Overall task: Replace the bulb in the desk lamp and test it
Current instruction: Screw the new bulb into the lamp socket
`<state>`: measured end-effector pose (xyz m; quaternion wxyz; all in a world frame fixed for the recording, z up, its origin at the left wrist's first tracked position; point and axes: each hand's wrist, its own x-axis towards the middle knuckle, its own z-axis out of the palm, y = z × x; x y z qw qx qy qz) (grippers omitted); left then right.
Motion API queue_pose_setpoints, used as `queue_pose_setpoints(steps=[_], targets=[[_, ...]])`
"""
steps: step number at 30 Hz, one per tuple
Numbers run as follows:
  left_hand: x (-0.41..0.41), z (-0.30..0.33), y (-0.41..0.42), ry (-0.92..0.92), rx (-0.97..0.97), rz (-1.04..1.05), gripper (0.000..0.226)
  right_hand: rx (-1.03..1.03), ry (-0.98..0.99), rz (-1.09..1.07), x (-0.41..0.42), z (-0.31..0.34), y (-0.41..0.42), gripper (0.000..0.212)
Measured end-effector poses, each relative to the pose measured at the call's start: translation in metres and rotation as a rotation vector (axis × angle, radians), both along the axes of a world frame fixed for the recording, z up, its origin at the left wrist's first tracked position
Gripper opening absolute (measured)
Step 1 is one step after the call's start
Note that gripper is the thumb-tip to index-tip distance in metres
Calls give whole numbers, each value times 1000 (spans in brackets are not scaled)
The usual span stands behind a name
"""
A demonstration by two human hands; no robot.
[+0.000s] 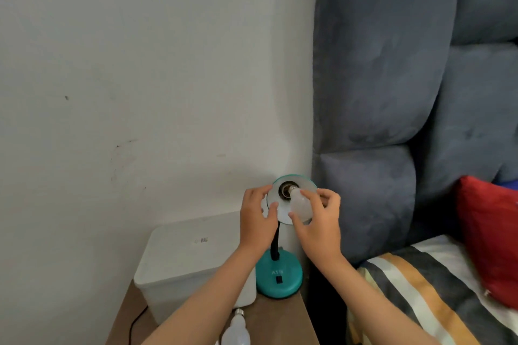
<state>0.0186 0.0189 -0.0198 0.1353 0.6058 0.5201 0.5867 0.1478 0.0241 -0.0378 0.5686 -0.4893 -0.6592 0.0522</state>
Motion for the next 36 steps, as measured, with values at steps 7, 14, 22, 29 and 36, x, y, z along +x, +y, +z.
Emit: queue_pose_setpoints(steps=[7,14,22,29,36], targets=[[3,-3,13,-24,82,77,33,-14,-52,-21,-11,-7,12,53],[-2,-1,16,-14,84,55,37,-94,-156,-108,-17,0,12,44],[-5,-1,18,92,85,28,45,-149,-273,-92,-13,0,4,53],[-1,2,17,65,55,31,44,-230,-186,-110,-14,7,1,56],[-3,3,19,53,29,22,44,-256,-184,-135,-12,7,-1,54]])
